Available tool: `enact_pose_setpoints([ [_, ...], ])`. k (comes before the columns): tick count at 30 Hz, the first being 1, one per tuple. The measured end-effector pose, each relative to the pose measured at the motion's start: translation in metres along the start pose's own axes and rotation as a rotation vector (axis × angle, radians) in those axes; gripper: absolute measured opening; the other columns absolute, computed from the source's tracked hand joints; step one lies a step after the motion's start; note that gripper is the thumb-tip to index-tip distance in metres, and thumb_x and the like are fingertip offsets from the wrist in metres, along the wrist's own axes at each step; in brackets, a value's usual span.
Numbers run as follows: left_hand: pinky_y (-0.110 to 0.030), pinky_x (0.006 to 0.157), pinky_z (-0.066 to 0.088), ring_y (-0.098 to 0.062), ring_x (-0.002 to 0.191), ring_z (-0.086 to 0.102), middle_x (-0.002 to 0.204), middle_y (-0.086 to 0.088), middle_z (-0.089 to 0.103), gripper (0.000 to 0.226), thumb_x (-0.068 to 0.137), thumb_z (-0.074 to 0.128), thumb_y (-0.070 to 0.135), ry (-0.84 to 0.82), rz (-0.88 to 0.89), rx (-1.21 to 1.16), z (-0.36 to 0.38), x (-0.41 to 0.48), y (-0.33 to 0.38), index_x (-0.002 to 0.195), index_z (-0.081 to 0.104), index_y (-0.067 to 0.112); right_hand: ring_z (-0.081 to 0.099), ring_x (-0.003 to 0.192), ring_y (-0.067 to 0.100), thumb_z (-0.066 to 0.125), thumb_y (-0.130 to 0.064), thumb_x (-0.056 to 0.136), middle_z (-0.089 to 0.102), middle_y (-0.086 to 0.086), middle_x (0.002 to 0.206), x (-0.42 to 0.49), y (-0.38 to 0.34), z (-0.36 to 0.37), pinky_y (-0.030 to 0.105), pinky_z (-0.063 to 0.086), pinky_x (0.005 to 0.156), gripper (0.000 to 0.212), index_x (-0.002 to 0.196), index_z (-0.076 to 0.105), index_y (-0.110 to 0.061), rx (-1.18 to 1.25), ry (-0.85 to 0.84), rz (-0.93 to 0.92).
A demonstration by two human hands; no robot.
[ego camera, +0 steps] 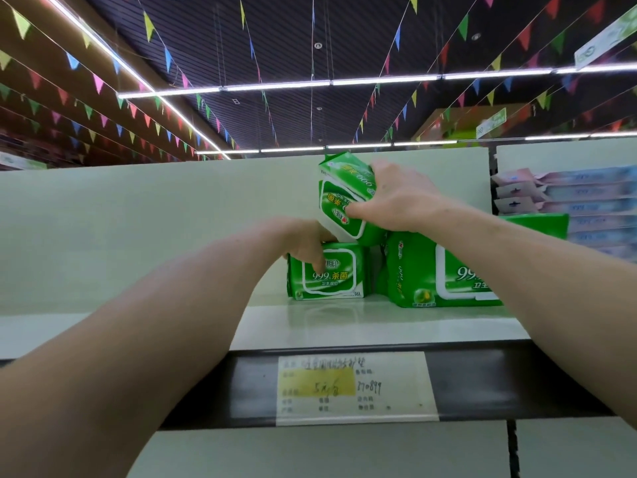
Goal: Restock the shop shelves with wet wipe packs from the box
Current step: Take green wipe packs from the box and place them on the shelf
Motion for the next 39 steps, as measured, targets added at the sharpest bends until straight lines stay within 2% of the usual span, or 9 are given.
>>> enact_pose_setpoints([
  [5,-0.044,0.100,0.047,-0.029,0.124,0.050,0.145,-0.007,0.045,0.072,0.085,0.071,0.023,0.050,-0.060,-0.064,-0.006,-0.001,-0.010,0.148,0.036,0.019,0.061,0.085,0.018,0.071,-0.041,0.078,0.062,0.000,0.094,0.000,-0.002,0.008,0.041,0.054,0.081,0.040,0.107,0.052,-0.022,0.016,-0.067,-0.028],
  [9,-0.049,0.100,0.047,-0.030,0.132,0.043,0.147,-0.013,0.042,0.080,0.082,0.075,0.021,0.098,-0.169,-0.527,-0.033,-0.020,-0.049,0.148,0.031,0.007,0.063,0.082,0.016,0.074,-0.035,0.079,0.065,-0.001,0.094,-0.005,-0.006,0.007,0.036,0.054,0.079,0.039,0.110,0.055,-0.022,0.103,-0.098,-0.079],
  [13,-0.052,0.108,0.034,-0.026,0.134,0.040,0.143,-0.005,0.048,0.105,0.061,0.077,0.018,0.130,0.033,-0.925,-0.052,-0.040,-0.054,0.152,0.025,0.022,0.065,0.081,0.008,0.074,-0.026,0.081,0.066,-0.004,0.097,-0.013,-0.021,0.008,0.018,0.050,0.066,0.042,0.118,0.056,-0.019,0.367,-0.190,-0.117],
  [22,-0.043,0.090,0.055,-0.023,0.099,0.069,0.110,-0.006,0.071,0.058,0.064,0.074,0.020,0.094,0.187,-1.111,-0.041,-0.055,-0.047,0.119,0.056,0.017,0.063,0.080,0.006,0.068,-0.026,0.086,0.063,-0.005,0.094,-0.023,-0.034,0.027,0.018,0.043,0.062,0.064,0.142,0.039,-0.019,0.489,-0.446,0.013],
  [27,-0.032,0.079,0.058,-0.022,0.091,0.070,0.112,-0.012,0.067,0.066,0.068,0.074,0.021,0.234,0.243,-1.398,-0.056,-0.052,-0.050,0.129,0.051,0.008,0.067,0.089,0.015,0.070,-0.028,0.082,0.068,0.002,0.099,-0.018,-0.036,0.026,0.030,0.053,0.079,0.033,0.109,0.053,-0.017,0.632,-0.405,0.065],
  [31,-0.046,0.090,0.054,-0.029,0.111,0.064,0.124,-0.012,0.065,0.063,0.072,0.077,0.026,-0.042,0.182,-1.331,-0.029,-0.052,-0.043,0.129,0.054,0.012,0.071,0.083,0.016,0.069,-0.022,0.084,0.072,0.005,0.096,-0.018,-0.033,0.027,0.029,0.056,0.069,0.019,0.097,0.058,-0.013,0.786,-0.362,0.138],
  [33,-0.051,0.089,0.054,-0.030,0.113,0.063,0.125,-0.010,0.065,0.063,0.071,0.076,0.022,-0.081,0.154,-1.220,-0.024,-0.051,-0.041,0.130,0.053,0.016,0.068,0.089,0.017,0.070,-0.020,0.084,0.070,0.004,0.098,-0.018,-0.032,0.025,0.032,0.056,0.078,0.018,0.096,0.056,-0.017,0.776,-0.343,0.135],
  [37,-0.044,0.083,0.057,-0.025,0.104,0.065,0.115,-0.006,0.066,0.044,0.081,0.068,0.017,0.042,0.073,-0.890,-0.027,-0.051,-0.046,0.121,0.053,0.024,0.054,0.109,0.021,0.079,-0.020,0.076,0.052,0.005,0.126,-0.016,-0.026,0.013,0.037,0.046,0.097,0.074,0.137,0.036,-0.019,0.541,-0.202,0.063],
  [39,-0.040,0.084,0.055,-0.021,0.101,0.064,0.109,-0.003,0.067,0.040,0.081,0.068,0.021,0.058,0.020,-0.706,-0.023,-0.048,-0.050,0.118,0.055,0.029,0.059,0.102,0.021,0.076,-0.013,0.078,0.054,0.007,0.124,-0.018,-0.028,0.018,0.029,0.051,0.088,0.081,0.145,0.030,-0.016,0.484,-0.236,0.021],
])
Point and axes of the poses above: each hand's wrist, its own x-axis towards the middle knuckle, its own z-axis out of the palm, y = z × x, the point moved 8 cm from there along x, towards the middle knuckle
